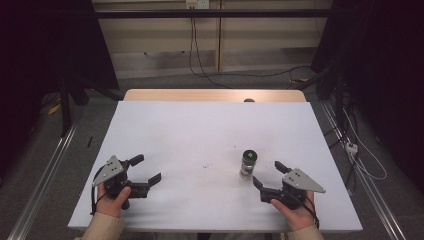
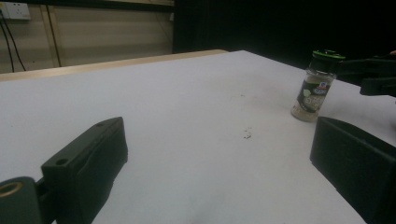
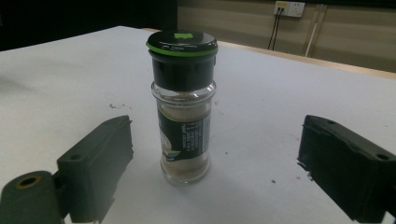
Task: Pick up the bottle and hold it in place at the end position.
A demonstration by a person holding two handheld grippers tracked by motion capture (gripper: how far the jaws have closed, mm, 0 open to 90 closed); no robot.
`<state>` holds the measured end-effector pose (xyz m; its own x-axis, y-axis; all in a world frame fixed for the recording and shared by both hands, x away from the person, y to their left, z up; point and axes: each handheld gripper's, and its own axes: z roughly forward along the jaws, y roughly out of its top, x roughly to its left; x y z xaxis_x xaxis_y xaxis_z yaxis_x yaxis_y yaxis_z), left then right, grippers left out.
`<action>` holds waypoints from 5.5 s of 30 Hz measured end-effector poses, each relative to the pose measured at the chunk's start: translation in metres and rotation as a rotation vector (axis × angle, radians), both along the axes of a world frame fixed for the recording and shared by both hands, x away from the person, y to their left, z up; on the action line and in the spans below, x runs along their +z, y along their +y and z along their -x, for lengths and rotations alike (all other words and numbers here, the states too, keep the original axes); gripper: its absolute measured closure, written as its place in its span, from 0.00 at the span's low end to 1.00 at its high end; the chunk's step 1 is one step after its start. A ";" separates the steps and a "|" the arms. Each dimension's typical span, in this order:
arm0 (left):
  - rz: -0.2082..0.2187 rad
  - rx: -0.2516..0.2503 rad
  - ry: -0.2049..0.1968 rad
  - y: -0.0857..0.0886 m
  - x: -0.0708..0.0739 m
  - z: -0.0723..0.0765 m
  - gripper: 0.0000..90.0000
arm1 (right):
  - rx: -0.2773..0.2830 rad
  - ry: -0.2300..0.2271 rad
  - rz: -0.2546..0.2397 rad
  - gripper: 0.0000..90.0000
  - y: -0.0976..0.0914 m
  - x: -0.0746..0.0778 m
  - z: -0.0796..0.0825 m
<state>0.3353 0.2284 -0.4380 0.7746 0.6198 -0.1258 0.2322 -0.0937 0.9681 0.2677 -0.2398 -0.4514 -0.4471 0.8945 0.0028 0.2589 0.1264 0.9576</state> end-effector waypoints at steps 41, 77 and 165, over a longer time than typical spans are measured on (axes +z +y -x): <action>0.011 -0.005 -0.012 -0.004 0.002 -0.004 0.05 | 0.081 0.127 0.018 0.48 0.034 -0.002 -0.044; -0.002 -0.012 -0.008 -0.003 0.000 -0.005 0.05 | 0.096 0.099 0.024 0.59 0.050 0.005 -0.061; -0.037 -0.029 -0.018 -0.004 -0.001 -0.005 0.05 | 0.094 0.066 0.030 0.59 0.097 0.017 -0.130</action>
